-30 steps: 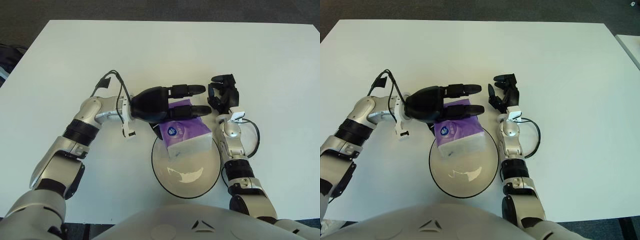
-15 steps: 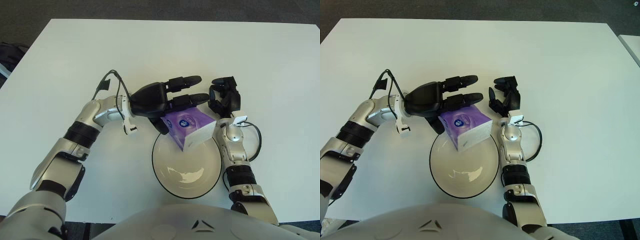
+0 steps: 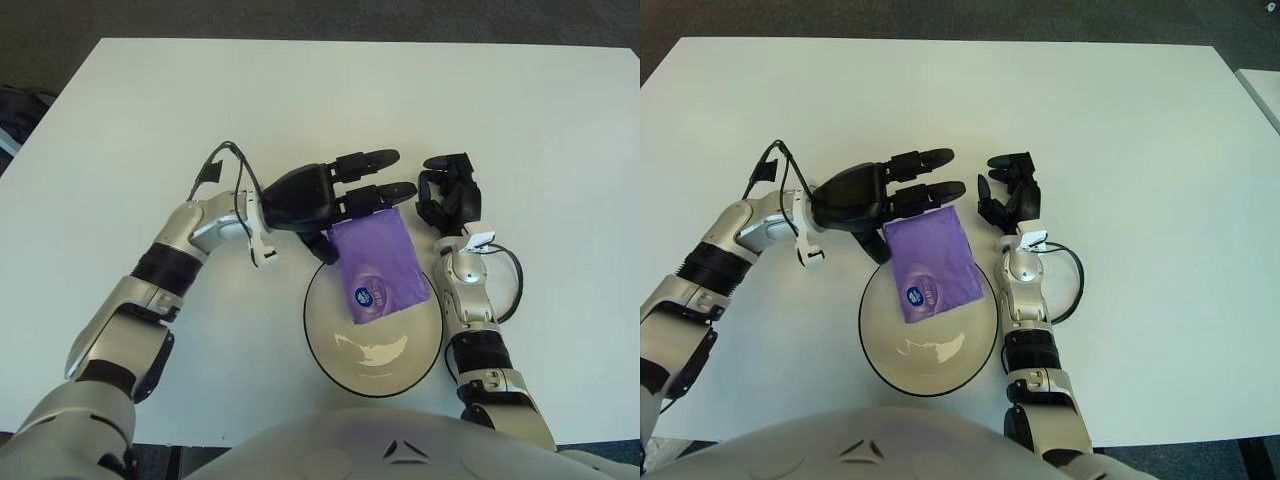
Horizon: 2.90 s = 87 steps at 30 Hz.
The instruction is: Put the tissue paper into the plate.
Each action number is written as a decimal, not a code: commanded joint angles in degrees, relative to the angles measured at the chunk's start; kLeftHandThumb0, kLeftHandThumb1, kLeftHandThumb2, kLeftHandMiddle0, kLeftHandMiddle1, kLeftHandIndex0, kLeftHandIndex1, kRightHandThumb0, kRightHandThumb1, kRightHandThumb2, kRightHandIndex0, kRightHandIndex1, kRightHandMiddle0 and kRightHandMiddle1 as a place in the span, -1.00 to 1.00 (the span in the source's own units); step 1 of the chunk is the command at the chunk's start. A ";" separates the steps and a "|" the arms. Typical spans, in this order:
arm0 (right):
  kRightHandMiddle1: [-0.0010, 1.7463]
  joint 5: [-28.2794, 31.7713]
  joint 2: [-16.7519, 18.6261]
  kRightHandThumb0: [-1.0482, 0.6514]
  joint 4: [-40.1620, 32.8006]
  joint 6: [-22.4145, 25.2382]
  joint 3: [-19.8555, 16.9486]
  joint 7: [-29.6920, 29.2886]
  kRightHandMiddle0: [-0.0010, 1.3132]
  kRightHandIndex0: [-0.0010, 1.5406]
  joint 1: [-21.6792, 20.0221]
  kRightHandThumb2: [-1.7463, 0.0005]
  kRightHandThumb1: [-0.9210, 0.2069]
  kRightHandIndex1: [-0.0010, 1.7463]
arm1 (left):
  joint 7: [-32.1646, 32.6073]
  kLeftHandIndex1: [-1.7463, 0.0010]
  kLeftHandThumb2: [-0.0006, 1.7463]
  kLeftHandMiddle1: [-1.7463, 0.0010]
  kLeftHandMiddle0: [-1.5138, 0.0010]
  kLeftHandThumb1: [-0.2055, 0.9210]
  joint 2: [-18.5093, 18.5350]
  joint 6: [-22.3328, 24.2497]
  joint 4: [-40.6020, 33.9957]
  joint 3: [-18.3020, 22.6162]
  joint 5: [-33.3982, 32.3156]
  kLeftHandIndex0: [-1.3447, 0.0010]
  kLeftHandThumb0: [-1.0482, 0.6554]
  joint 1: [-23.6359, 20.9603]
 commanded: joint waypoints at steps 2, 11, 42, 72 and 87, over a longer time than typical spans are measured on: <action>0.84 0.60 0.55 0.23 4.10 4.24 -0.41 -0.26 -0.59 -0.40 4.55 0.29 -0.71 0.69 | 1.89 0.99 0.24 1.00 0.99 1.00 -0.09 -1.24 1.34 0.91 0.37 0.99 -1.00 -1.04; 0.73 1.03 0.72 0.23 3.35 3.89 -0.18 0.53 -0.54 -0.34 4.65 0.19 -0.60 0.77 | 2.67 0.99 0.21 1.00 0.99 1.00 0.25 -2.90 4.22 0.86 0.37 1.00 -1.00 -2.59; 0.77 -0.70 1.06 0.23 3.60 5.35 1.07 -0.76 -0.56 -0.34 4.45 0.16 -0.58 0.77 | -7.52 0.87 0.08 0.99 0.97 1.00 0.99 0.60 13.06 1.55 -19.28 1.00 -0.97 -5.04; 0.76 -0.41 0.66 0.23 4.59 5.74 0.54 0.20 -0.61 -0.37 5.03 0.44 -0.85 0.67 | -24.18 1.00 0.26 1.00 1.00 1.00 -6.29 28.19 10.01 11.39 -45.65 1.00 -0.69 -0.10; 0.77 -0.64 0.63 0.23 3.93 4.91 0.70 0.35 -0.59 -0.37 5.75 0.36 -0.77 0.69 | -15.82 0.98 0.32 1.00 1.00 1.00 -11.53 37.82 7.04 16.36 -42.25 0.96 -0.73 7.44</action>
